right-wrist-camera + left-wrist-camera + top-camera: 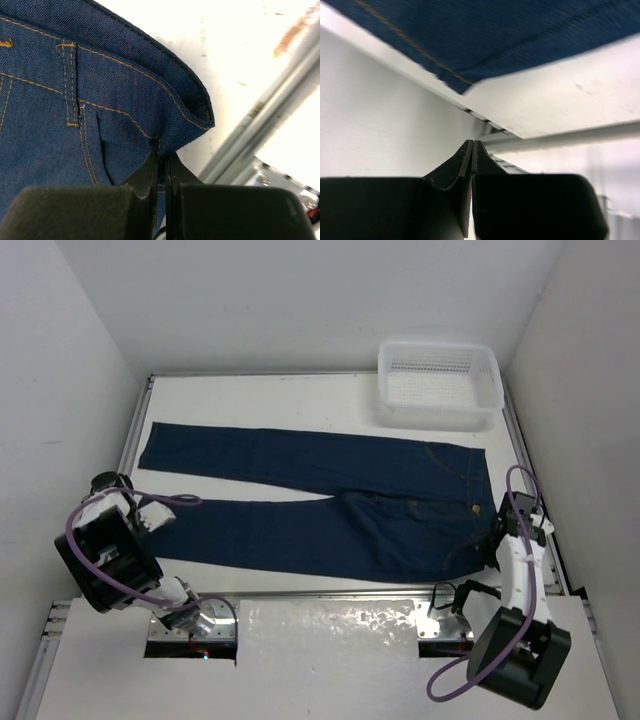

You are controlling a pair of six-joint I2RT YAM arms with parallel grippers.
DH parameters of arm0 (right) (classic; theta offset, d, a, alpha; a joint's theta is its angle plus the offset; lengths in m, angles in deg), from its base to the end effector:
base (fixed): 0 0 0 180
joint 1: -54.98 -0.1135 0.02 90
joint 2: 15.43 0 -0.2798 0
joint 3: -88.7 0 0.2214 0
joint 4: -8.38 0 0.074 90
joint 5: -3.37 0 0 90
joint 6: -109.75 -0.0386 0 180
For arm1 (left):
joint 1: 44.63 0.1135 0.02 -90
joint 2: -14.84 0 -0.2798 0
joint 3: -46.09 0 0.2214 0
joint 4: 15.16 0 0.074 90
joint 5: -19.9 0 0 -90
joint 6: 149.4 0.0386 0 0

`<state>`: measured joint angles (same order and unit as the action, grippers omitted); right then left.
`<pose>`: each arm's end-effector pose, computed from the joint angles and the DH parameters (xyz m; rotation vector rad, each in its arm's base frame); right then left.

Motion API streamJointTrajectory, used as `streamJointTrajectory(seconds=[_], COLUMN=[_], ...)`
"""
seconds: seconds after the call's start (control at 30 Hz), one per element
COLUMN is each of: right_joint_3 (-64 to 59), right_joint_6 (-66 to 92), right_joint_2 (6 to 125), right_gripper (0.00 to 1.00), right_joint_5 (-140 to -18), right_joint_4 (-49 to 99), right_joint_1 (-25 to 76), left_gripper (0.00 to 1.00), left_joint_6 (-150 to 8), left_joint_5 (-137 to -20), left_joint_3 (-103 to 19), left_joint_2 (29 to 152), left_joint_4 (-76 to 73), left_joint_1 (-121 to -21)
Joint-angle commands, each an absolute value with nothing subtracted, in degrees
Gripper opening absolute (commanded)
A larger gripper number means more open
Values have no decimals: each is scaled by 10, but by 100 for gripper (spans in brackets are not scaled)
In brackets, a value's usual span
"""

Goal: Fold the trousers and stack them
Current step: Flatten the trousers out

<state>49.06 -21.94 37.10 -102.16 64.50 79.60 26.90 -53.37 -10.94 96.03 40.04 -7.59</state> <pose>0.0915 -0.0533 0.1824 1.5485 2.2446 -0.2927 0.1527 0.1291 0.1903 -1.1885 -2.6889 -0.4461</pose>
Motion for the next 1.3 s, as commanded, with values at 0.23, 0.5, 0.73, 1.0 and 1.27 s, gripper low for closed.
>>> streamJointTrajectory(seconds=[0.23,0.5,0.73,1.0,1.27], right_joint_3=[493,357,293,354,355], right_joint_6=[-222,-188,-126,-140,-116], right_joint_2=[370,357,417,521,668], right_gripper=[32,74,56,24,21], right_joint_5=[-1025,-1098,-977,-936,-998], right_joint_4=[665,681,574,493,477], right_joint_1=[799,798,761,674,675], left_gripper=[26,38,19,18,16], left_joint_6=[231,-105,-156,-203,-221], left_joint_5=[-586,-816,-850,-826,-604], left_joint_3=[-136,-490,-460,-286,-198], left_joint_2=[946,1140,1157,1144,1197], left_joint_4=[419,546,550,470,352], left_joint_1=[-89,-89,-102,-100,-60])
